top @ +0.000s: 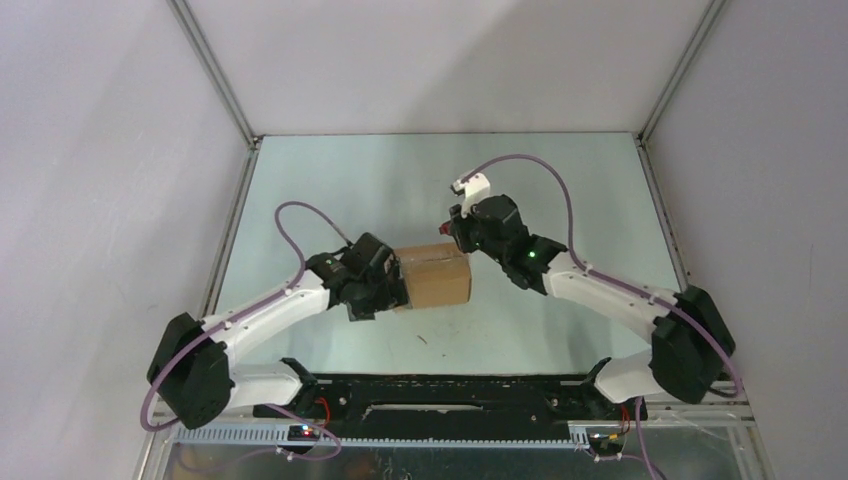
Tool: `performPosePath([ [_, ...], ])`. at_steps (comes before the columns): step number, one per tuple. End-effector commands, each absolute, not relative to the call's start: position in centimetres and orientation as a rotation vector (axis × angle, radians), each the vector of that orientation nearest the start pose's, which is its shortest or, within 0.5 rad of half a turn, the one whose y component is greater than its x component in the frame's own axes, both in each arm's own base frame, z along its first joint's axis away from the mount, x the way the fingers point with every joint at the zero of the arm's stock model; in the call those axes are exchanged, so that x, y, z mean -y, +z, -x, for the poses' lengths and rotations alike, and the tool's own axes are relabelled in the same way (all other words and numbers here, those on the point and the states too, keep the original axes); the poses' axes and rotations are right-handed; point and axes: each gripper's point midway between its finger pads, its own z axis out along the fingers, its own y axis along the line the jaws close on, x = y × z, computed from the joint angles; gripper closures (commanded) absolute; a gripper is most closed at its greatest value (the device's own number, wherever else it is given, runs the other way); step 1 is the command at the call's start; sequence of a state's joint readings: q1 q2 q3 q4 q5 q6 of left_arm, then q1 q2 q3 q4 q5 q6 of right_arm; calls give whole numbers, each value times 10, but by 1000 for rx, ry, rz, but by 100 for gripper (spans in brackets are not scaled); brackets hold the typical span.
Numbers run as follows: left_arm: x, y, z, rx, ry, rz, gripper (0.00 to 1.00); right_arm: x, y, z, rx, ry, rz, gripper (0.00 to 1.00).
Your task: Unpack the express box
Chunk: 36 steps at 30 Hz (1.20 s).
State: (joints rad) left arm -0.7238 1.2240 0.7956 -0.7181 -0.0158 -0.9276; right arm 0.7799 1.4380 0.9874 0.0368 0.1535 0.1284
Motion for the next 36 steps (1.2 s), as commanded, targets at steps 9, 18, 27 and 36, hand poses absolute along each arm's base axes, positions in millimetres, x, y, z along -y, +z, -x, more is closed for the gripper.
performPosePath([
  [9, 181, 93, -256, -2696, -409, 368, 9, -271, 189, -257, -2051, 450, 383, 100],
  [18, 181, 101, -264, -2714, -465, 391, 7, -251, 197, -244, -2078, 368, 272, 100],
  [27, 177, 131, -250, -2638, -556, 468, 5, -252, 266, -242, -2000, 345, 134, 100],
  [36, 191, 159, -272, -2575, -635, 458, 0, -306, 270, -241, -1998, 366, 183, 100],
])
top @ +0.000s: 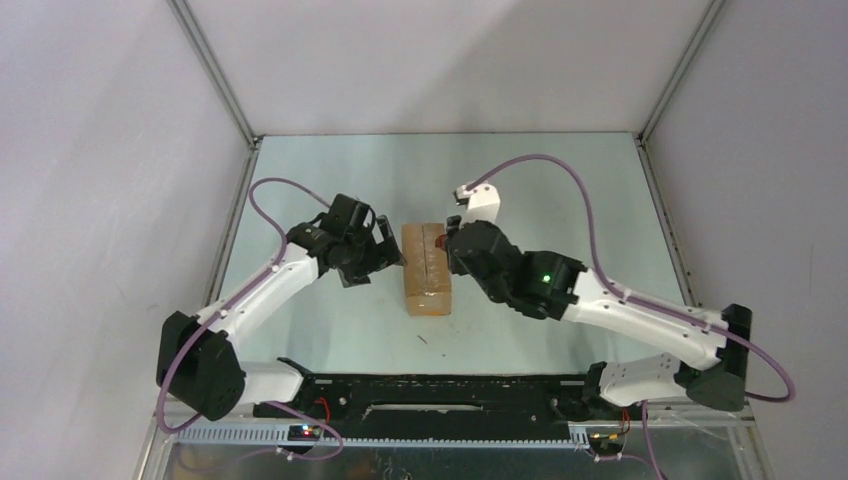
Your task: Unpack the express box
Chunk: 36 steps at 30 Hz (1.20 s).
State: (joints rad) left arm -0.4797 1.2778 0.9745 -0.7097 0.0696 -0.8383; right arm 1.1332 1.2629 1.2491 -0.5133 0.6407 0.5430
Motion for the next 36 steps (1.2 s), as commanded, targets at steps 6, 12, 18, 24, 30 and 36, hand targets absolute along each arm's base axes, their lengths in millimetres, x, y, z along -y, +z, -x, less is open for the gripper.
performPosePath([
  [6, 200, 167, -303, -2563, -645, 476, 0, -324, 260, -248, -2003, 373, 189, 100],
  [12, 206, 163, -318, -2600, -608, 443, 0, -329, 255, -246, -2015, 384, 189, 100],
  [18, 215, 159, -322, -2630, -621, 386, 0, -334, 249, -244, -2039, 413, 182, 100],
  [24, 219, 154, -318, -2652, -603, 352, 0, -339, 239, -240, -2063, 453, 174, 100],
  [30, 227, 147, -311, -2687, -590, 287, 1, -341, 230, -238, -2087, 490, 158, 100],
  [36, 224, 138, -305, -2719, -533, 281, 6, -334, 228, -239, -2091, 469, 138, 100],
])
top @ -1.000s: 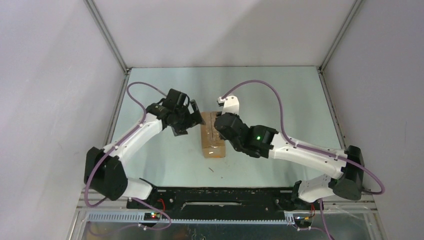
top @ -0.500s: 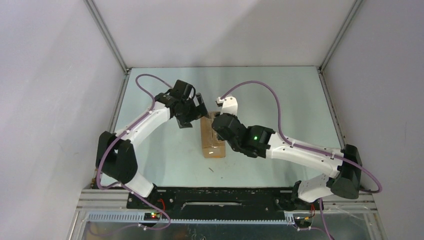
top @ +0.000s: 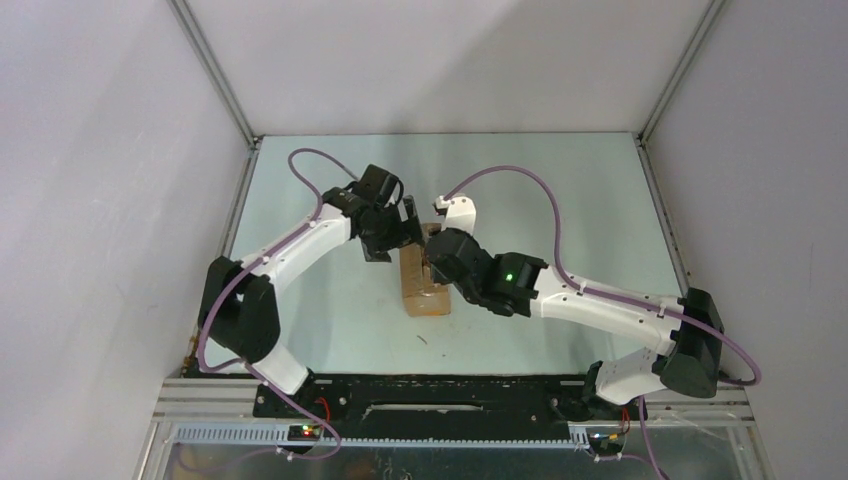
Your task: Unpack the express box
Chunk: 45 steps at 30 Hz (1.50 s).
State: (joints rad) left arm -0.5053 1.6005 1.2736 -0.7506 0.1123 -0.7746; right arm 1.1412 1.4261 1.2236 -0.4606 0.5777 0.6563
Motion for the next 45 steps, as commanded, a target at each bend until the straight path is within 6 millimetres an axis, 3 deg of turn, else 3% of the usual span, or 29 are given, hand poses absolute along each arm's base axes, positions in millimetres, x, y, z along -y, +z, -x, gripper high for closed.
performPosePath([
  [1, 222, 136, -303, -2726, -519, 288, 8, -333, 227, -239, -2093, 468, 141, 100],
  [7, 207, 128, -298, -2723, -403, 346, 16, -333, 223, -238, -2101, 468, 152, 100],
  [13, 205, 126, -295, -2715, -357, 378, 23, -336, 216, -234, -2115, 480, 183, 100],
  [29, 195, 126, -294, -2674, -264, 518, 60, -335, 225, -221, -2140, 557, 277, 100],
  [36, 192, 126, -298, -2651, -247, 545, 64, -330, 226, -204, -2187, 585, 325, 100],
  [45, 196, 126, -301, -2645, -276, 548, 65, -324, 203, -183, -2287, 523, 389, 100],
])
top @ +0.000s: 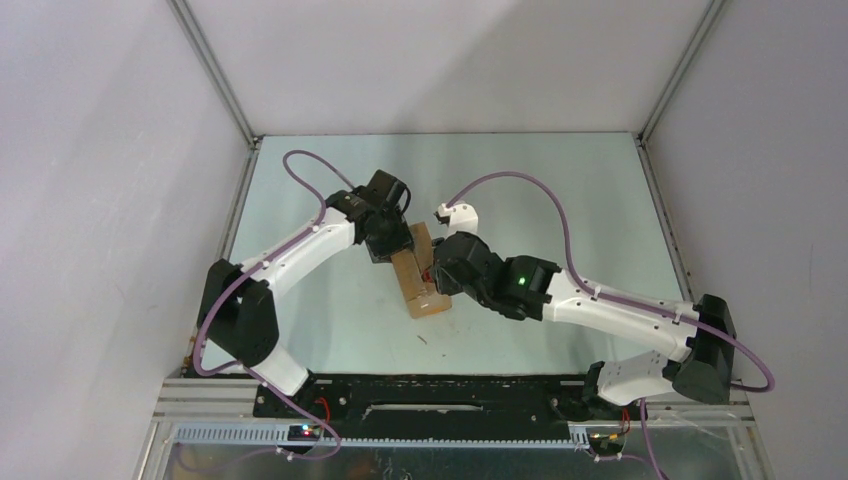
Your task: Unpack the express box
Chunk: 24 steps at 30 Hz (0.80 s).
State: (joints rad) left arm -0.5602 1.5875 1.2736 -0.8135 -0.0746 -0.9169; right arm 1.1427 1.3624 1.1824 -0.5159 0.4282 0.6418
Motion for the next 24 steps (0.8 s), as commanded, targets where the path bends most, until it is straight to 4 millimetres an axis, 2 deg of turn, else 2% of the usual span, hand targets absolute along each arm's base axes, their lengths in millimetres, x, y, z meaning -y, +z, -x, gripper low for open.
performPosePath([
  [1, 197, 126, -301, -2645, -282, 547, 66, -324, 203, -182, -2289, 532, 383, 100],
  [5, 198, 126, -300, -2640, -300, 545, 65, -329, 199, -184, -2306, 591, 375, 100],
  [9, 193, 124, -301, -2634, -278, 568, 65, -331, 196, -178, -2338, 625, 385, 100],
  [16, 182, 124, -308, -2583, -284, 661, 65, -316, 190, -153, -2409, 683, 397, 100],
  [24, 178, 121, -309, -2568, -269, 696, 65, -298, 189, -140, -2439, 696, 397, 100],
])
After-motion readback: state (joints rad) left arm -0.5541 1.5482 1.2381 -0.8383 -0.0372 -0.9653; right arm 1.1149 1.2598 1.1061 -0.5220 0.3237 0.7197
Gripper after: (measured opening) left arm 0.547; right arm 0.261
